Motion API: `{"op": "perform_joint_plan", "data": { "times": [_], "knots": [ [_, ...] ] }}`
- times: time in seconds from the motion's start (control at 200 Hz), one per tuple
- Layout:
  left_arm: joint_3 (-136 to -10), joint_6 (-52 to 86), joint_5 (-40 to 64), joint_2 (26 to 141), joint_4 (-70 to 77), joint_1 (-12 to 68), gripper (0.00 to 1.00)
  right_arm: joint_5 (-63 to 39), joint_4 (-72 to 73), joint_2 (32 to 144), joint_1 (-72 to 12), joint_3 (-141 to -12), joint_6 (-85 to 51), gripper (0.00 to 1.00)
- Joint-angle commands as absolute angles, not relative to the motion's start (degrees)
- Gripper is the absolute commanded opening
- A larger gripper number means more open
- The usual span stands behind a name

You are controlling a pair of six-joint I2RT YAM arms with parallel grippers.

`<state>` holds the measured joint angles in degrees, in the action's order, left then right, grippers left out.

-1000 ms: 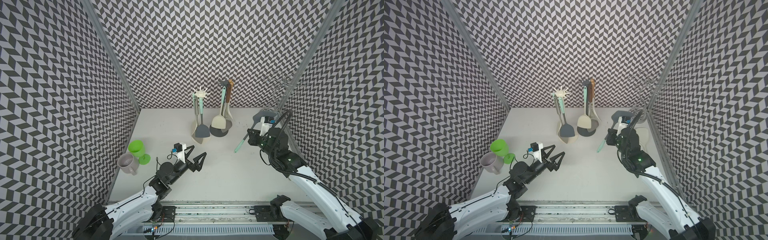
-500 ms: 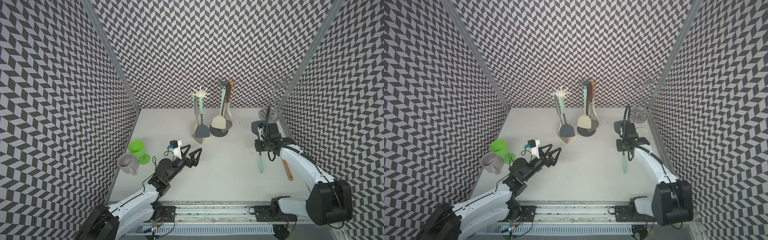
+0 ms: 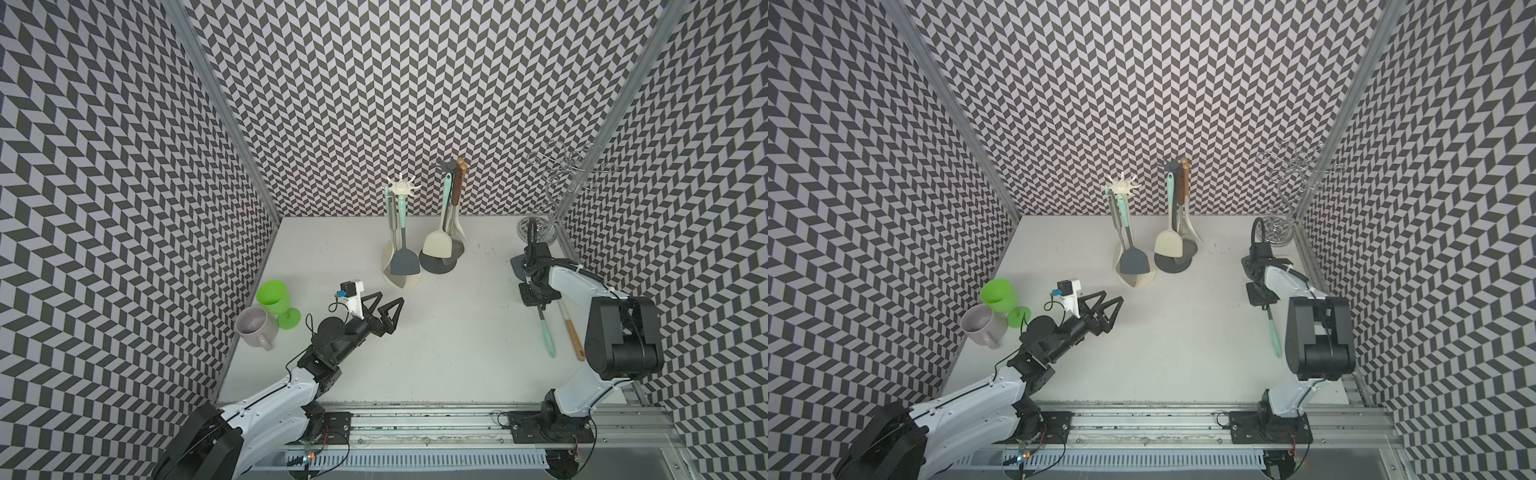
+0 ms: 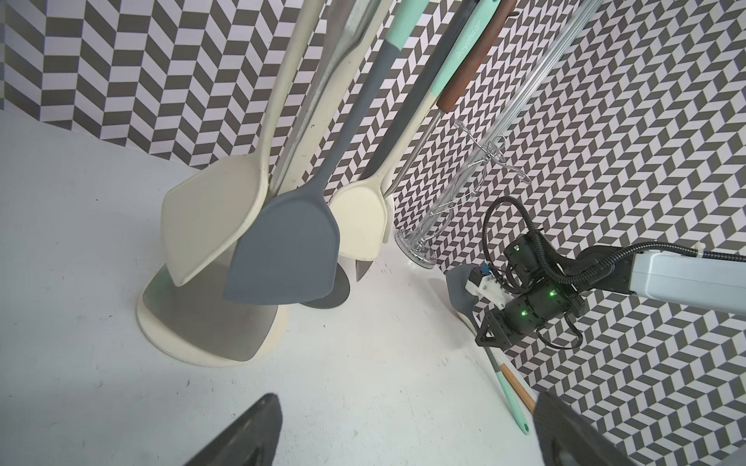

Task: Take the spatula off the kitchen utensil rack
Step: Place the spatula at the center of the board.

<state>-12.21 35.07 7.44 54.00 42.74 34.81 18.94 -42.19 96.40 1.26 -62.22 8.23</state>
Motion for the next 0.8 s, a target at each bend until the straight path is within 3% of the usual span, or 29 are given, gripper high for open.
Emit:
{"op": "perform_joint_plan", "data": {
  "times": [0.0, 0.471, 0.796],
  "knots": [
    [-11.6, 35.6, 8.6, 53.2, 44.6, 34.3, 0.99, 25.0, -36.4, 93.6, 2.5, -60.6, 11.2, 0.00],
    [-11.2, 34.9, 8.0, 52.0, 44.6, 34.2, 0.99, 16.5, -32.0, 96.0, 5.3, -53.7, 11.4, 0.00],
    [-10.9, 34.9, 8.2, 51.5, 44.7, 34.2, 0.99, 16.0, -30.4, 99.0, 6.6, -54.2, 9.7, 0.00]
  ]
}}
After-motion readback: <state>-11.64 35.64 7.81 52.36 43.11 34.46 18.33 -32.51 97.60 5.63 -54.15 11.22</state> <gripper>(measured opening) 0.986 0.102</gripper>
